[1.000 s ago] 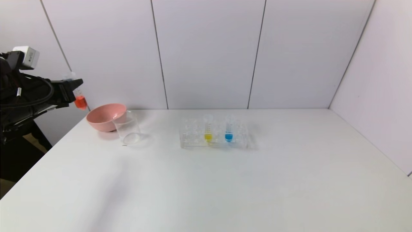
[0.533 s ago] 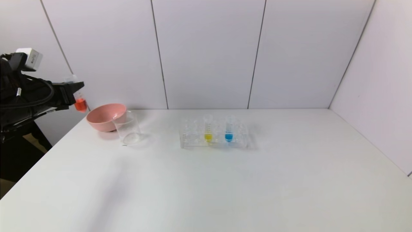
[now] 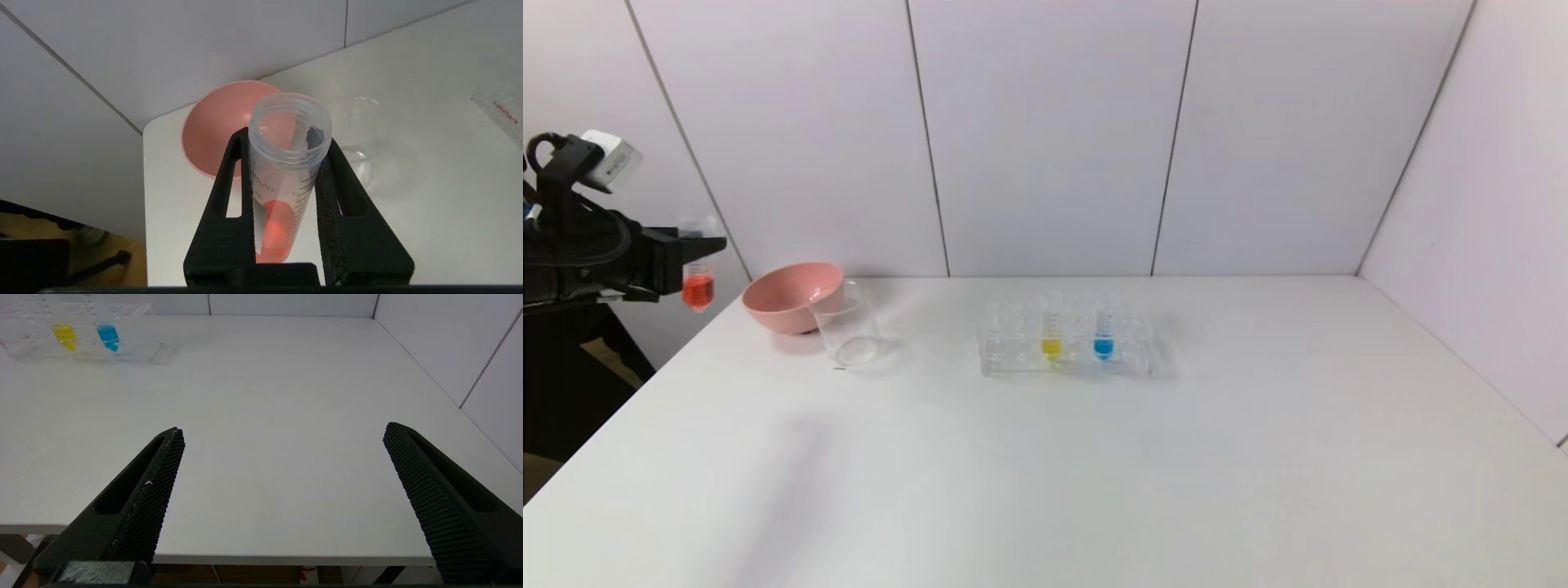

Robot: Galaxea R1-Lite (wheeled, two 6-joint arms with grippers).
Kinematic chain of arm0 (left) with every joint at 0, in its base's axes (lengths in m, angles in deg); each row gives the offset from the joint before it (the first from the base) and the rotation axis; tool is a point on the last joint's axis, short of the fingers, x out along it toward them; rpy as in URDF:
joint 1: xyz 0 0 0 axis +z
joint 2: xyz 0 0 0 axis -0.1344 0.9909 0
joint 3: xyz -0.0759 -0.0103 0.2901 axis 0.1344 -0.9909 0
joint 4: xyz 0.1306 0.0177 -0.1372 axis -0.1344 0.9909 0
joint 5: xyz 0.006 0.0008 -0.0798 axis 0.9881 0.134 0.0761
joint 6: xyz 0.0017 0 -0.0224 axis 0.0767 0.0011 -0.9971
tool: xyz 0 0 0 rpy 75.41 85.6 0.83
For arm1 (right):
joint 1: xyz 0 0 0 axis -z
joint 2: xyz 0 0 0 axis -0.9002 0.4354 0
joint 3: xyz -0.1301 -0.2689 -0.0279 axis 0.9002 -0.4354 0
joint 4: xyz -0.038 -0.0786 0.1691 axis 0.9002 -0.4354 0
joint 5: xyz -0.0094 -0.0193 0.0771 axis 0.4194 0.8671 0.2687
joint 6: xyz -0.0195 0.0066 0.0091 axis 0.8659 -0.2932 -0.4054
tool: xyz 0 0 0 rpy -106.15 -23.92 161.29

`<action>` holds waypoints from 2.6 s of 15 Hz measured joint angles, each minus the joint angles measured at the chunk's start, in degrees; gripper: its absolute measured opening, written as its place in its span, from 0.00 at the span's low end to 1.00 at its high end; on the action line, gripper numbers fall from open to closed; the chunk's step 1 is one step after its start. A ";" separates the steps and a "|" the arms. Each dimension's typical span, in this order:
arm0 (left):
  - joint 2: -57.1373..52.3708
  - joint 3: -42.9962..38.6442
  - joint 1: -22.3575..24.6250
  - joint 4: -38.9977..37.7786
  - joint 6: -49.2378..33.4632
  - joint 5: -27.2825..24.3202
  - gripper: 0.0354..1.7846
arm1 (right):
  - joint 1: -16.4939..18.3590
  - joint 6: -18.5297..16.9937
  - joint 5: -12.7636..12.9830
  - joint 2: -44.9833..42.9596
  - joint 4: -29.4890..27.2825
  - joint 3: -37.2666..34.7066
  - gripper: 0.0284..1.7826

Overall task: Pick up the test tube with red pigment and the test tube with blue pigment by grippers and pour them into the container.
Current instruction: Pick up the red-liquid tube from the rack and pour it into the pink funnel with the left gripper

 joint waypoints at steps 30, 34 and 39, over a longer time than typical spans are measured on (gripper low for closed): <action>15.46 32.98 -2.50 36.64 44.86 -0.60 0.23 | 0.00 -0.02 0.00 0.00 0.00 0.00 1.00; 18.86 39.28 -3.13 41.30 50.36 -0.51 0.23 | 0.00 0.00 0.00 0.00 0.00 0.00 1.00; 21.92 45.01 -4.16 45.13 54.47 0.28 0.23 | 0.00 0.00 0.00 0.00 0.00 0.00 1.00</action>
